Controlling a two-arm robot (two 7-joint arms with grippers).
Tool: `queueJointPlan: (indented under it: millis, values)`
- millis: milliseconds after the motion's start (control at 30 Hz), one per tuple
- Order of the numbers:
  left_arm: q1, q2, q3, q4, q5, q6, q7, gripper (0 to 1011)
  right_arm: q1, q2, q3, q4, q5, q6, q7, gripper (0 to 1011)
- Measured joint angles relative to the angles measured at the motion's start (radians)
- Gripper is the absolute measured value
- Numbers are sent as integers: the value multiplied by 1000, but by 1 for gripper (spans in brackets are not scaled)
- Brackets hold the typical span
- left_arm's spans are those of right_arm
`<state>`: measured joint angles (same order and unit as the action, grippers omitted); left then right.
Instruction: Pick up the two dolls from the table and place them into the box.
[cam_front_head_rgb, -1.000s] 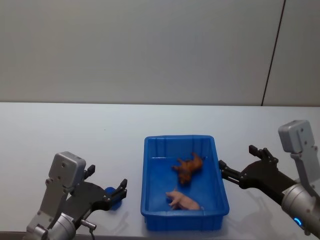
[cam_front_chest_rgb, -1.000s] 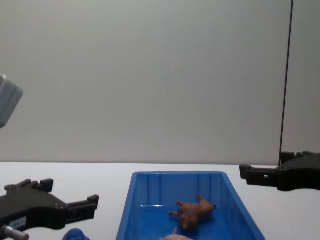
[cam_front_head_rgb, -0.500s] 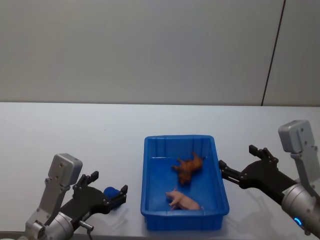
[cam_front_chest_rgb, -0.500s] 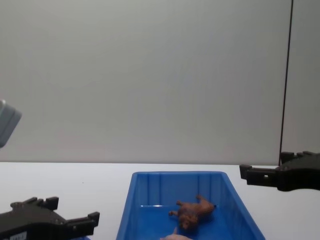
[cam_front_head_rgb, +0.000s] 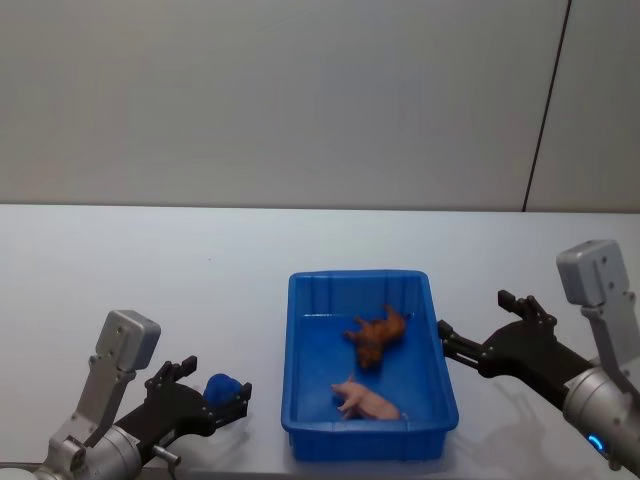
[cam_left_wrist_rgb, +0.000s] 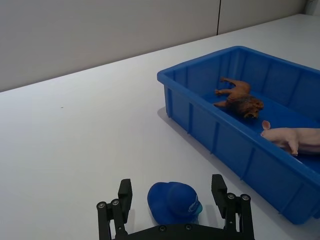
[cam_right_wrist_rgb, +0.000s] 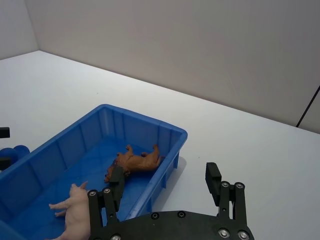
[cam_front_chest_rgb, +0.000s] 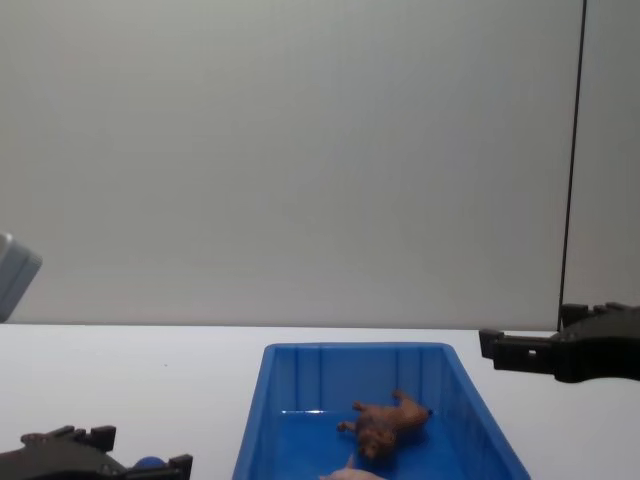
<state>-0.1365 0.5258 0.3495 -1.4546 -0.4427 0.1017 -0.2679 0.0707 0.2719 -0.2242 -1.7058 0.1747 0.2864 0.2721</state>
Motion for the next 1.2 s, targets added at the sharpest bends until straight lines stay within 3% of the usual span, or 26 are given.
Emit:
queueJointPlan:
  millis: [400,633,867,1200]
  values:
    - [-54,-24,-1,89,28,18,-85,993,0,0,0,0,0,0,0,1001]
    - [-87,-37,1,135,52,30,-146,861,0,0,0,0,0,0,0,1001]
    - [-119,-49,4,176,73,47,-200,612,0,0,0,0,0,0,0,1001]
    - [-137,-45,-2,174,101,72,-227,534,0,0,0,0,0,0,0,1001]
